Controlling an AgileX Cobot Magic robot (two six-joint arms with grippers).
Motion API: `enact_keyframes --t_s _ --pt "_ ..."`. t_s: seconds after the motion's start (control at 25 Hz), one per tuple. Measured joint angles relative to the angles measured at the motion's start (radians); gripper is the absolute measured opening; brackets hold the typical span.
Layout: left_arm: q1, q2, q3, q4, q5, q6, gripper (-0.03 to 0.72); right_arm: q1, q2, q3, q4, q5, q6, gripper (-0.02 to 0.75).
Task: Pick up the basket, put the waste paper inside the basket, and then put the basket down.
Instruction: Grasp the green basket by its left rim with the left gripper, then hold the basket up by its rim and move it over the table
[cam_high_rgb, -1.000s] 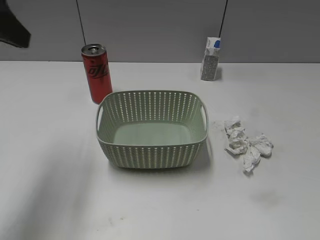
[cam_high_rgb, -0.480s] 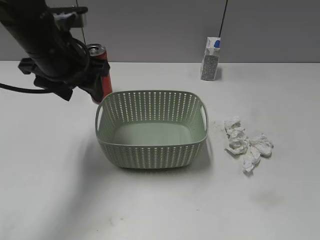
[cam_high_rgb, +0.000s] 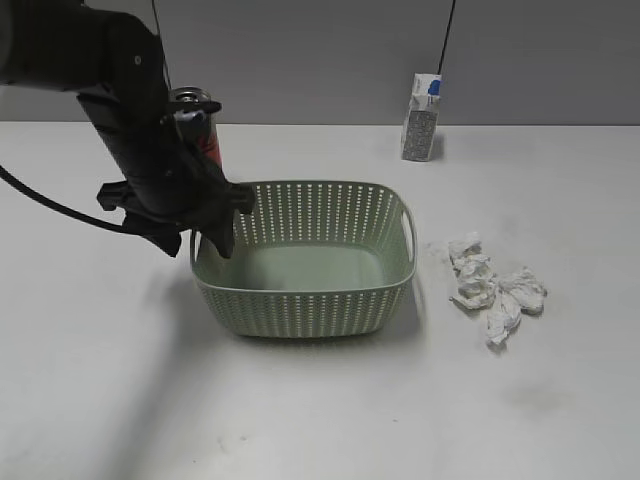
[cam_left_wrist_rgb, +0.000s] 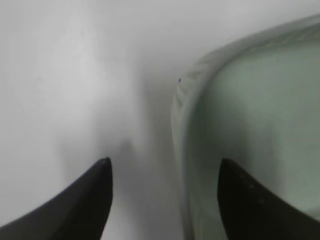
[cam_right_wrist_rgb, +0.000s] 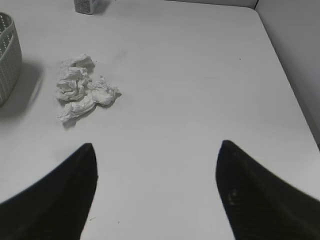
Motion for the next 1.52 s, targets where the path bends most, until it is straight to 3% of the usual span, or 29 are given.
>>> enact_keyframes --t_s 0.16,0.28,0.52,0.6,1.04,1.24,1.52 --pt "0.000 0.043 0.000 0.000 -0.008 -0.001 0.482 0.000 0.000 0.000 0.000 0.000 0.000 0.559" --pt "0.000 0.048 0.000 0.000 -0.010 -0.001 0.408 0.000 0.000 0.000 0.000 0.000 0.000 0.559" --pt "0.000 0.046 -0.002 -0.008 -0.007 -0.002 0.076 0.000 0.000 0.000 0.000 0.000 0.000 0.559" --pt "0.000 0.043 -0.002 -0.008 -0.001 -0.005 0.008 0.000 0.000 0.000 0.000 0.000 0.000 0.559" --pt "0.002 -0.084 -0.002 0.009 0.094 -0.004 0.000 0.000 0.137 -0.019 0.041 -0.041 0.000 0.559" --pt "0.000 -0.101 -0.002 0.013 0.101 -0.004 0.000 0.000 0.371 -0.082 0.105 -0.141 0.000 0.559" --pt "0.000 -0.101 -0.002 0.046 0.103 -0.004 0.000 0.000 0.809 -0.229 0.152 -0.166 -0.013 0.533"
